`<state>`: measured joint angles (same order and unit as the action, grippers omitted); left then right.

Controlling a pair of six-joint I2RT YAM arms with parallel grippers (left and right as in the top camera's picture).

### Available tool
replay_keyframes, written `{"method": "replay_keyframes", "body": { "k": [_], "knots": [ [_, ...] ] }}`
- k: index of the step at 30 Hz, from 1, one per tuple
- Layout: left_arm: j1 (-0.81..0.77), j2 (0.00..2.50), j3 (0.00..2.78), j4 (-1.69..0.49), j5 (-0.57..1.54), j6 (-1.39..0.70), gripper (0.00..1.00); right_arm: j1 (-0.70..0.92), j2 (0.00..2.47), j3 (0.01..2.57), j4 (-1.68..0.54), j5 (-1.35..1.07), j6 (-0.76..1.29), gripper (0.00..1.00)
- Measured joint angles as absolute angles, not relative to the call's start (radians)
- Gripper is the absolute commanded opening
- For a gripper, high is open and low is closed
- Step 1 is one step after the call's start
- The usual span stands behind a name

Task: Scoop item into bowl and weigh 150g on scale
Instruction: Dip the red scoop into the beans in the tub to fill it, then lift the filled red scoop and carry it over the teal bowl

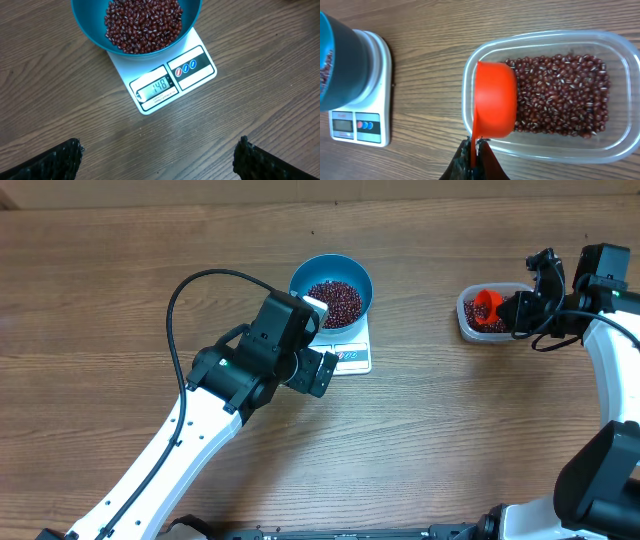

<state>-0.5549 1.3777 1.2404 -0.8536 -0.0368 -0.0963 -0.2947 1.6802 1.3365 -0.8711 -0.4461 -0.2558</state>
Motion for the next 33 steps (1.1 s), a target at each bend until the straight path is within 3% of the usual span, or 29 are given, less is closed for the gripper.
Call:
{"method": "replay_keyframes", "body": {
  "k": [17, 26, 33],
  "knots": [
    [-0.555, 1.378, 1.24, -0.853, -0.037, -0.096, 0.99, -0.421, 1.68, 1.336, -0.925, -0.754, -0.233, 0.04],
    [-0.555, 1.378, 1.24, -0.854, -0.037, -0.096, 1.0, -0.406, 1.68, 1.336, -0.931, -0.999, -0.22, 0.04],
    [-0.555, 1.378, 1.24, -0.854, -0.037, -0.096, 0.99, -0.311, 1.68, 1.336, -0.87, -1.05, -0.134, 0.04]
  ]
}}
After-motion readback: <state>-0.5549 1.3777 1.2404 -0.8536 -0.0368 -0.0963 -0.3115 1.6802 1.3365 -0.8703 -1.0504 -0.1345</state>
